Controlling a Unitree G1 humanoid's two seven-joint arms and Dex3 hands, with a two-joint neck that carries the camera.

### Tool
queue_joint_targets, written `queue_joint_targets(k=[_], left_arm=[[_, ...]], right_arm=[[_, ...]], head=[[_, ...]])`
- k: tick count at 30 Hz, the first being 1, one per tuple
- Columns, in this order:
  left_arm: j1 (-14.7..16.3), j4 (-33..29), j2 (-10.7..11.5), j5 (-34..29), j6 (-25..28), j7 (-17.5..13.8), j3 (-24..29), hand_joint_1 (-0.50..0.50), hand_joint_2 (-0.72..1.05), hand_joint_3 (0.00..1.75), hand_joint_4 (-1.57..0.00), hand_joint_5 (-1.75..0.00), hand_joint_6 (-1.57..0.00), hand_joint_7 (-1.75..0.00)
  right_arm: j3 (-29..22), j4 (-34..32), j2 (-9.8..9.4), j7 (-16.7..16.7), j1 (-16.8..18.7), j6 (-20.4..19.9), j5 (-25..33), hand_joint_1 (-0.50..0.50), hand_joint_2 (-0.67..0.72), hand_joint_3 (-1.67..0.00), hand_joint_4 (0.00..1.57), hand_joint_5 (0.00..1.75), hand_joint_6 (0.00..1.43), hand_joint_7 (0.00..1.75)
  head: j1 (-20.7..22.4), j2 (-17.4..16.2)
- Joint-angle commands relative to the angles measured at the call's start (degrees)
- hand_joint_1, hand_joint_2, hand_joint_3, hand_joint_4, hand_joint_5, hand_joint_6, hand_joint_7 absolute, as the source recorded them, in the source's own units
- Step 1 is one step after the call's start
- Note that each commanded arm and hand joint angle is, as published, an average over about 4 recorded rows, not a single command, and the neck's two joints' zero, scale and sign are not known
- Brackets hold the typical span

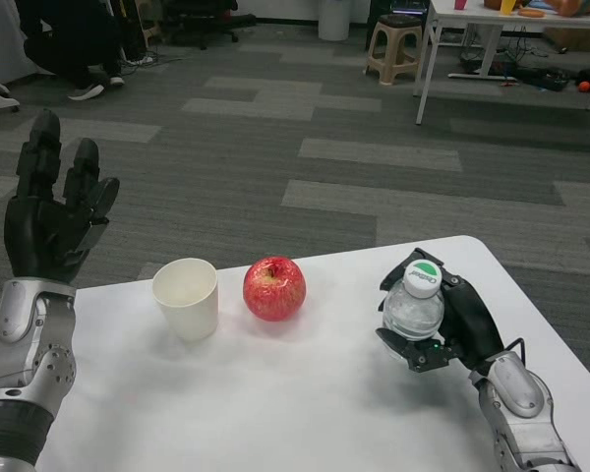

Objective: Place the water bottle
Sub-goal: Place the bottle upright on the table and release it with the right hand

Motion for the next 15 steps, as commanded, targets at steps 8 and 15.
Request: queue_joint_targets(k=[8, 15], left_arm=[[0.54, -0.18, 0.46, -0.07, -0.27, 0.06, 0.11, -0.5, 1.05, 0.09, 0.0, 0.0, 0.0, 0.0], [0.63, -0.12, 0.53, -0.07, -0.27, 0.06, 0.16, -0.5, 1.05, 0.09, 0.0, -0.03, 0.0, 0.0]], right_arm=[[3.16, 1.74, -0.63, 2.8, 2.0, 5.51, -2.89, -0.21, -0.49, -1.35, 0.7, 1.65, 0.36, 1.68], [2.7, 1.33, -0.56, 3.37, 2.0, 6.11, -3.03, -0.29, -0.48, -1.23, 0.36, 1.6, 0.14, 1.57]], head=[[0.02, -0.07], [-0.1, -0.16]])
